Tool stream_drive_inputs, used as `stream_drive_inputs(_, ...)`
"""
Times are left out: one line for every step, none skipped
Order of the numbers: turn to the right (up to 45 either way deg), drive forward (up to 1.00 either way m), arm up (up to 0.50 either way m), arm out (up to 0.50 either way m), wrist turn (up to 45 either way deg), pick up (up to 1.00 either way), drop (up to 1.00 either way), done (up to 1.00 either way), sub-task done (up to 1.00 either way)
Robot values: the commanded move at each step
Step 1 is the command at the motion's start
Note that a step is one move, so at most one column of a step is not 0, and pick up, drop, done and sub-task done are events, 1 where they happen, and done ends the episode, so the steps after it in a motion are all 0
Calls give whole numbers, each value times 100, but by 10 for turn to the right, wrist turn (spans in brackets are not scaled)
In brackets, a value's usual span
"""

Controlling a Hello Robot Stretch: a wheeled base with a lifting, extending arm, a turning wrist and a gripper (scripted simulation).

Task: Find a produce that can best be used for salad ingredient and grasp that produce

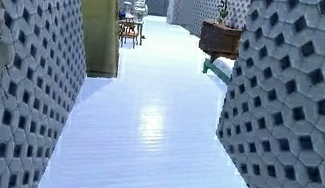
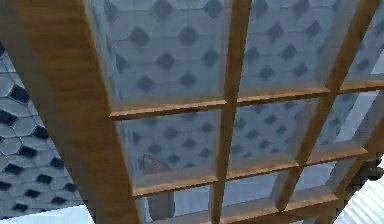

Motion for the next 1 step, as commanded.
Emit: stream_drive_inputs(0, 30, 0, 0, 0, 0, 0, 0, 0)
